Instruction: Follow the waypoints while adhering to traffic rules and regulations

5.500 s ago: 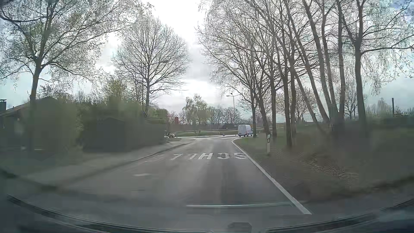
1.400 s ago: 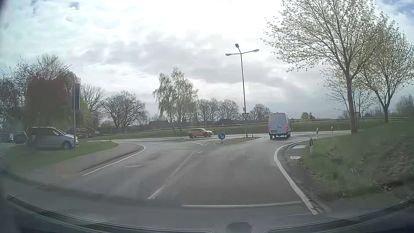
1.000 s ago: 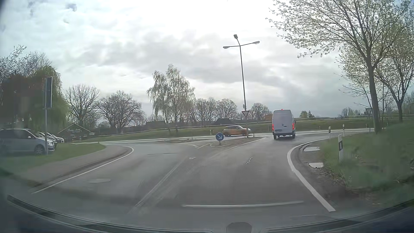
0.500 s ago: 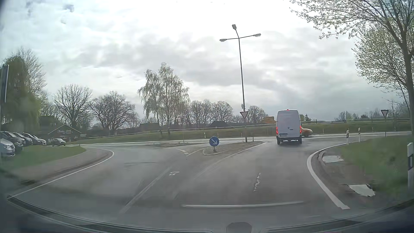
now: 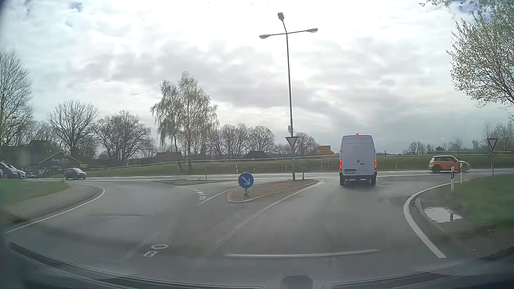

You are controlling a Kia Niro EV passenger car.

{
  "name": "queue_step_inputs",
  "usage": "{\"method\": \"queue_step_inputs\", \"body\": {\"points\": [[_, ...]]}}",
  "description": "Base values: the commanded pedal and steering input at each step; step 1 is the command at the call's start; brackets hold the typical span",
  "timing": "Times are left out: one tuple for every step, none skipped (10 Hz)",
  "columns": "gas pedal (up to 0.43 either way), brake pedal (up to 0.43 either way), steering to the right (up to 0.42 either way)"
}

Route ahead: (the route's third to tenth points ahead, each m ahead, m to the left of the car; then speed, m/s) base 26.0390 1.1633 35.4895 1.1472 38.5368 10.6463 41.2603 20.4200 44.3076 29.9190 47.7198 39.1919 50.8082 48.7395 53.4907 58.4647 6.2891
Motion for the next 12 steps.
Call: {"method": "queue_step_inputs", "body": {"points": [[0.000, 0.000, 0.103], [0.000, 0.000, 0.102], [0.000, 0.000, 0.097], [0.000, 0.000, 0.096], [0.000, 0.000, 0.096], [0.000, 0.006, 0.096], [0.000, 0.037, 0.096], [0.000, 0.073, 0.096], [0.000, 0.098, 0.096], [0.000, 0.116, 0.096], [0.000, 0.134, 0.097], [0.000, 0.165, 0.101]]}}
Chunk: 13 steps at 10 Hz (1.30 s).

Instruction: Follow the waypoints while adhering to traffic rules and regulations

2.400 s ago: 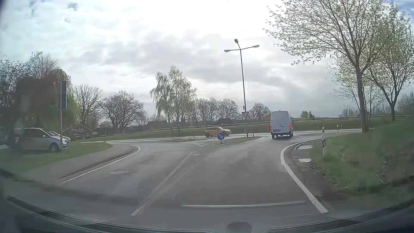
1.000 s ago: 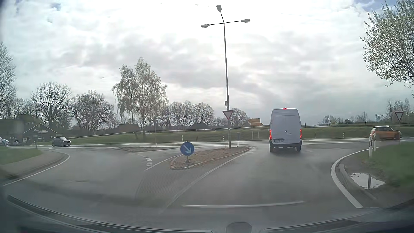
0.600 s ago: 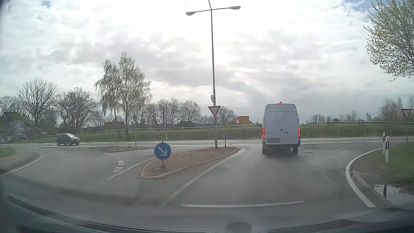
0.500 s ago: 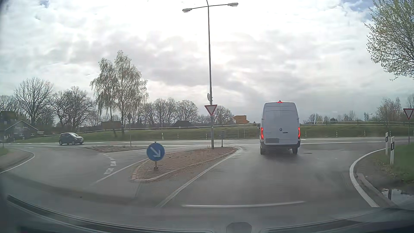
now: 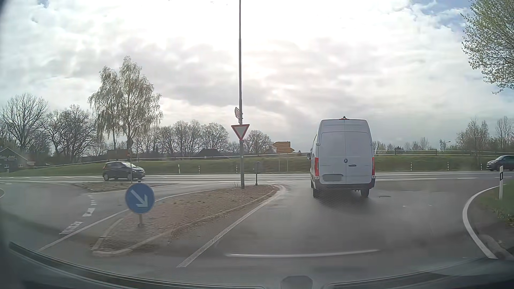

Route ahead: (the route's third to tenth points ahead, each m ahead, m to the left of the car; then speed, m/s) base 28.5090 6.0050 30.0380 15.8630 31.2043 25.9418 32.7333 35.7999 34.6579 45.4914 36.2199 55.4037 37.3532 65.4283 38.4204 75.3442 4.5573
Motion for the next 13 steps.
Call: {"method": "queue_step_inputs", "body": {"points": [[0.000, 0.189, 0.105], [0.000, 0.220, 0.105], [0.000, 0.238, 0.105], [0.000, 0.244, 0.105], [0.000, 0.250, 0.105], [0.000, 0.268, 0.104], [0.000, 0.268, 0.098], [0.000, 0.268, 0.095], [0.000, 0.274, 0.095], [0.000, 0.280, 0.095], [0.000, 0.287, 0.095], [0.000, 0.287, 0.095], [0.000, 0.280, 0.095]]}}
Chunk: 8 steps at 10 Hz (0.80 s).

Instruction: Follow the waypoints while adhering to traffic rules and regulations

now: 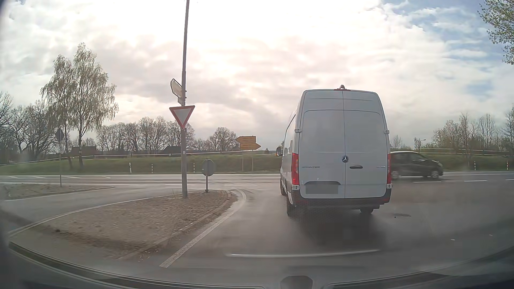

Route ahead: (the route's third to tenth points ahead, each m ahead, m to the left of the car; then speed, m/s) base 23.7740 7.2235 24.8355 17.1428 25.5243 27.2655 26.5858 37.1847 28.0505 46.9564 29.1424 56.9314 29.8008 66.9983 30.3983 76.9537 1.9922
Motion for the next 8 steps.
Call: {"method": "queue_step_inputs", "body": {"points": [[0.000, 0.268, 0.095], [0.000, 0.238, 0.095], [0.000, 0.079, 0.094], [0.000, 0.006, 0.093], [0.000, 0.006, 0.092], [0.028, 0.006, 0.091], [0.047, 0.006, 0.091], [0.087, 0.000, 0.091]]}}
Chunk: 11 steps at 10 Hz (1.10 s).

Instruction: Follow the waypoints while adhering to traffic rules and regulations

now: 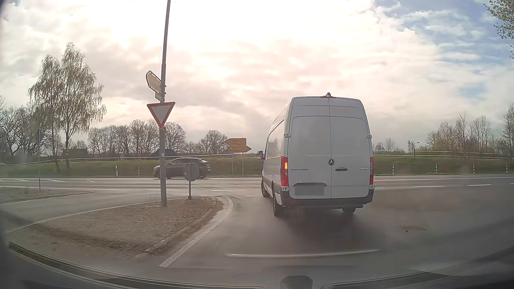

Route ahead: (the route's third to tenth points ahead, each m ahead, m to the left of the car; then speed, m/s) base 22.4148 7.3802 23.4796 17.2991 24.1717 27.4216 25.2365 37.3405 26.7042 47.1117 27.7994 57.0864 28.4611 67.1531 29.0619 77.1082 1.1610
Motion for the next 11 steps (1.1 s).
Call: {"method": "queue_step_inputs", "body": {"points": [[0.177, 0.006, 0.091], [0.209, 0.006, 0.091], [0.240, 0.006, 0.091], [0.260, 0.000, 0.091], [0.280, 0.006, 0.091], [0.287, 0.006, 0.092], [0.299, 0.006, 0.091], [0.299, 0.006, 0.091], [0.299, 0.000, 0.089], [0.299, 0.006, 0.085], [0.299, 0.006, 0.080]]}}
